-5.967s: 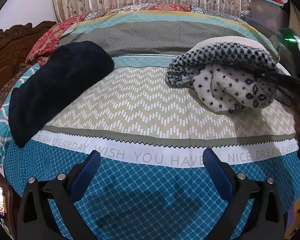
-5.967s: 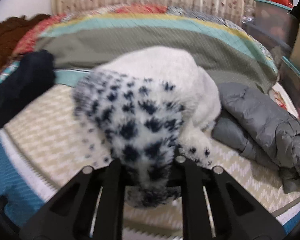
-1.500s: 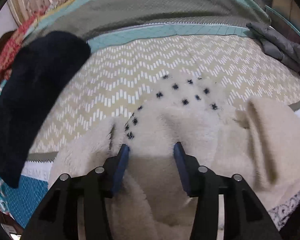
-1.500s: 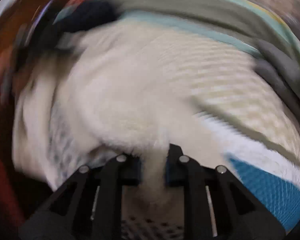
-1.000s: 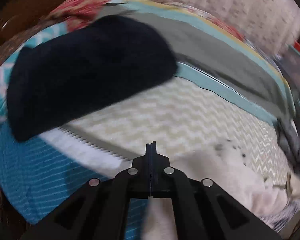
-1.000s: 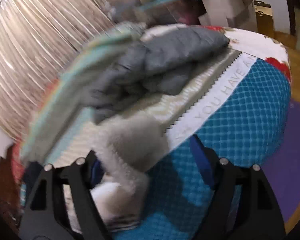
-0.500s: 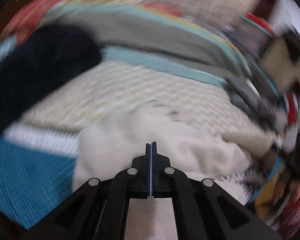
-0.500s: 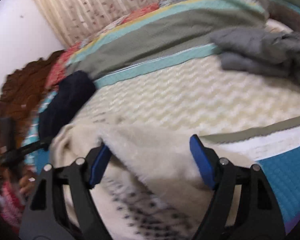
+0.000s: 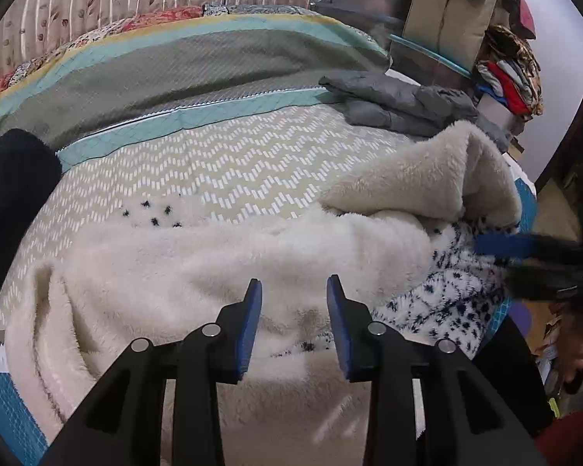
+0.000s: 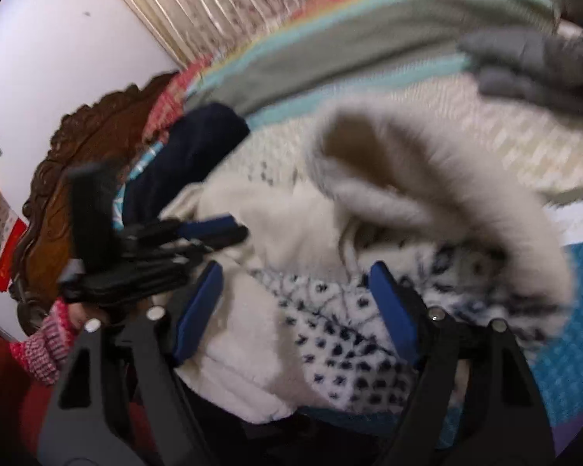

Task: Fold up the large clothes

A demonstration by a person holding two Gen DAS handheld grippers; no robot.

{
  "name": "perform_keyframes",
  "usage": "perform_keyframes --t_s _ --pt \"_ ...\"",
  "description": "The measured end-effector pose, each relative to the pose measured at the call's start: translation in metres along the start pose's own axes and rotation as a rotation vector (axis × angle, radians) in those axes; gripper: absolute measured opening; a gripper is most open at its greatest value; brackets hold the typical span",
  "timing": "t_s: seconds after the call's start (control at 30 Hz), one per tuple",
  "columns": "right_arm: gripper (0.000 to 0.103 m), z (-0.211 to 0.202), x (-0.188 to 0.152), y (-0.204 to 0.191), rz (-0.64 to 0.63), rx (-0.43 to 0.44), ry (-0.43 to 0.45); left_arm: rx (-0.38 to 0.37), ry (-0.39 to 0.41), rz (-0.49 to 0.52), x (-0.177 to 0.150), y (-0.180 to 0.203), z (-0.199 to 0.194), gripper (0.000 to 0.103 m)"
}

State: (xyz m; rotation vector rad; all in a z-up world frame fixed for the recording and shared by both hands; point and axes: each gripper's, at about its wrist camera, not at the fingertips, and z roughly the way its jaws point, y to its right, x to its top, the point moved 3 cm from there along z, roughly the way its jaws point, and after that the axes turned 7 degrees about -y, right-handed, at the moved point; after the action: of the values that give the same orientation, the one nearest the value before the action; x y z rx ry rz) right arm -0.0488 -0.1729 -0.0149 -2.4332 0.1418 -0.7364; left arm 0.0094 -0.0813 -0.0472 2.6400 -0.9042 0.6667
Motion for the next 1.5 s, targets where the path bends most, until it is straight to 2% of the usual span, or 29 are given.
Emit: perform_keyframes --t_s 0.1,0.13,0.17,0.2,0.27,0.33,0.43,0.5,0.57,0.67,0.7,0.73,0.77,0.8,0.87,0.93,0.97,1.03,1.13,1.17,1.2,1.27,1.33,1.37,1.4,1.43,1.47,1.5 --pt "0.068 0.031 0.022 0.020 0.081 -0.010 -0.044 -0.002 0.070 0.058 -0.011 0.003 -0.015 0.052" --pt "0.048 0.040 0.029 0.027 0.105 0.020 -0.063 0.012 0.097 0.093 -0.016 0.005 -0.022 0.057" --pt "0.021 0.050 0.037 0.030 0.138 0.078 -0.101 0.030 0.110 0.119 -0.017 0.006 -0.025 0.061" --pt "0.013 0.056 0.046 0.028 0.166 0.119 -0.123 0.064 0.127 0.166 -0.021 0.009 -0.029 0.062" --pt "0.010 0.051 0.059 0.014 0.148 0.223 -0.106 0.126 0.144 0.247 -0.026 0.018 -0.035 0.064" --pt "0.010 0.038 0.074 -0.015 0.078 0.300 -0.080 0.209 0.137 0.345 -0.031 0.027 -0.036 0.066" --pt "0.010 0.020 0.088 -0.053 0.009 0.388 -0.054 0.238 0.154 0.418 -0.032 0.040 -0.039 0.066" --pt "0.010 0.013 0.096 -0.073 -0.028 0.416 -0.046 0.234 0.188 0.398 -0.027 0.044 -0.045 0.066" --pt "0.010 0.010 0.104 -0.087 -0.041 0.451 -0.049 0.264 0.210 0.362 -0.020 0.042 -0.047 0.066" --pt "0.010 -0.001 0.113 -0.099 -0.059 0.511 -0.054 0.396 0.216 0.298 -0.012 0.031 -0.040 0.066" --pt "0.010 -0.003 0.114 -0.108 -0.078 0.517 -0.053 0.412 0.202 0.270 -0.010 0.022 -0.037 0.065" --pt "0.010 -0.005 0.115 -0.111 -0.091 0.513 -0.047 0.418 0.208 0.228 -0.007 0.011 -0.039 0.047" --pt "0.010 -0.008 0.115 -0.116 -0.107 0.493 -0.033 0.415 0.214 0.185 -0.006 0.000 -0.042 0.022" --pt "0.010 -0.011 0.114 -0.119 -0.116 0.462 -0.019 0.397 0.221 0.125 -0.004 -0.015 -0.049 0.014" --pt "0.019 -0.011 0.117 -0.107 -0.090 0.393 0.029 0.384 0.257 0.015 -0.003 -0.045 -0.067 0.011" --pt "0.078 -0.009 0.115 -0.090 -0.038 0.324 0.068 0.406 0.282 -0.084 -0.005 -0.079 -0.088 0.011" --pt "0.080 -0.004 0.114 -0.082 -0.039 0.288 0.076 0.403 0.291 -0.117 -0.005 -0.091 -0.096 0.011" --pt "0.080 0.017 0.110 -0.068 -0.071 0.196 0.006 0.381 0.321 -0.217 -0.007 -0.127 -0.122 0.011" --pt "0.078 0.056 0.100 -0.060 -0.143 0.074 -0.120 0.321 0.363 -0.360 -0.013 -0.169 -0.155 0.011" --pt "0.078 0.072 0.097 -0.055 -0.173 0.025 -0.171 0.308 0.389 -0.447 -0.022 -0.193 -0.172 0.011" --pt "0.078 0.085 0.095 -0.048 -0.198 -0.032 -0.210 0.300 0.406 -0.492 -0.025 -0.206 -0.181 0.011" --pt "0.078 0.115 0.092 -0.022 -0.276 -0.266 -0.281 0.300 0.446 -0.612 -0.044 -0.240 -0.202 0.011" --pt "0.078 0.137 0.086 0.010 -0.295 -0.430 -0.388 0.344 0.445 -0.694 -0.068 -0.264 -0.211 0.011" --pt "0.062 0.140 0.082 0.020 -0.281 -0.431 -0.420 0.362 0.436 -0.711 -0.075 -0.270 -0.211 0.011" --pt "0.049 0.137 0.079 0.023 -0.287 -0.399 -0.415 0.391 0.416 -0.732 -0.086 -0.277 -0.209 0.011" --pt "0.019 0.133 0.079 0.022 -0.296 -0.380 -0.406 0.410 0.394 -0.755 -0.094 -0.284 -0.205 0.011" --pt "0.006 0.124 0.082 0.021 -0.288 -0.354 -0.383 0.403 0.379 -0.780 -0.100 -0.291 -0.201 0.011" --pt "0.006 0.105 0.097 0.019 -0.266 -0.340 -0.318 0.379 0.381 -0.801 -0.106 -0.294 -0.201 0.011"
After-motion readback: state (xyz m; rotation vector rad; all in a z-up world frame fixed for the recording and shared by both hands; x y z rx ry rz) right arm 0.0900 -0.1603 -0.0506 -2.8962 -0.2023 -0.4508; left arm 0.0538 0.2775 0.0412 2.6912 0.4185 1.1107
